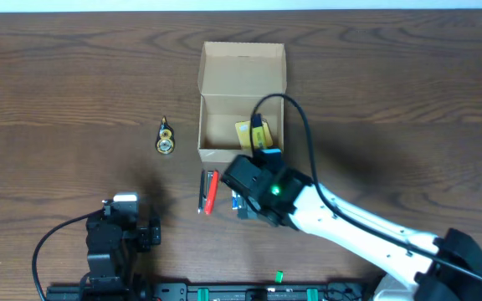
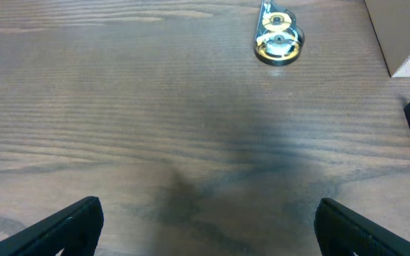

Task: Pack container
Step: 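Move the right gripper to the blue-white staples box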

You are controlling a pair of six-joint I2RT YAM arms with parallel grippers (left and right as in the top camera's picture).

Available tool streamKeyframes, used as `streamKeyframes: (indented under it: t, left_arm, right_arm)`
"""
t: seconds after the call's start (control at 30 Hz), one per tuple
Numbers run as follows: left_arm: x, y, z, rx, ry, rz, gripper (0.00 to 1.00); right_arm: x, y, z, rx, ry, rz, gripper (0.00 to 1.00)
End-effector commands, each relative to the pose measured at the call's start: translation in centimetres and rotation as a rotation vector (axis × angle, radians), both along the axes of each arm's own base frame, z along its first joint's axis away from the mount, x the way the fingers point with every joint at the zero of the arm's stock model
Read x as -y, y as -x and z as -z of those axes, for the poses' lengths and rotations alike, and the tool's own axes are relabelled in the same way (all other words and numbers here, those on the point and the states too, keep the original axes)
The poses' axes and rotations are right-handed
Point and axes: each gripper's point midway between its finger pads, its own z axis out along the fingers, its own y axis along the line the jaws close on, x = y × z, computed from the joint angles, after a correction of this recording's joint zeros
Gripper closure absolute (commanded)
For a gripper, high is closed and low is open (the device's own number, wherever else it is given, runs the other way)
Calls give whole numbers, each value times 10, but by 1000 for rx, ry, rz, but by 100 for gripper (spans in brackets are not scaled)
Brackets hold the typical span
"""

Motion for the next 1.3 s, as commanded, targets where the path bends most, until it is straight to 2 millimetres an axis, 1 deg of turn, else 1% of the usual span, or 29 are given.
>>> streamKeyframes:
  t: [0.0,0.07,0.17,0.33,0.47,0.63,0.73,0.9,1.0,1.27]
  left_arm:
    - [-1,2,7,-16,-8,-3,4]
    - [-1,2,7,-16,-8,-3,4]
    - [-1,2,7,-16,-8,-3,4]
    - [-1,2,7,-16,-8,-3,4]
    - [-1,2,7,-16,-8,-3,4]
    - [-1,2,7,-16,-8,-3,4]
    - [-1,2,7,-16,-8,-3,4]
    - [-1,2,7,-16,-8,-3,4]
    - [-1,2,7,-16,-8,-3,4]
    - [-1,2,7,-16,-8,-3,4]
  right_arm:
    - [-3,7,3,-1,-47,21,5]
    - [-14,10,9,-1,-94,1,5]
    - [-28,12,12,21,-140,-25,5]
    - [-26,9,12,34,-154,82,8]
    - [-26,9,12,28,-186,209,11]
    - [-25,7,17,40,-196,323,9]
    - [-28,5,24,38,-200,347,7]
    - [-45,4,44,-7,-225,340,8]
    - [-45,4,53,-15,-211,354,7]
    - [-49,0,57,-4,-232,405,7]
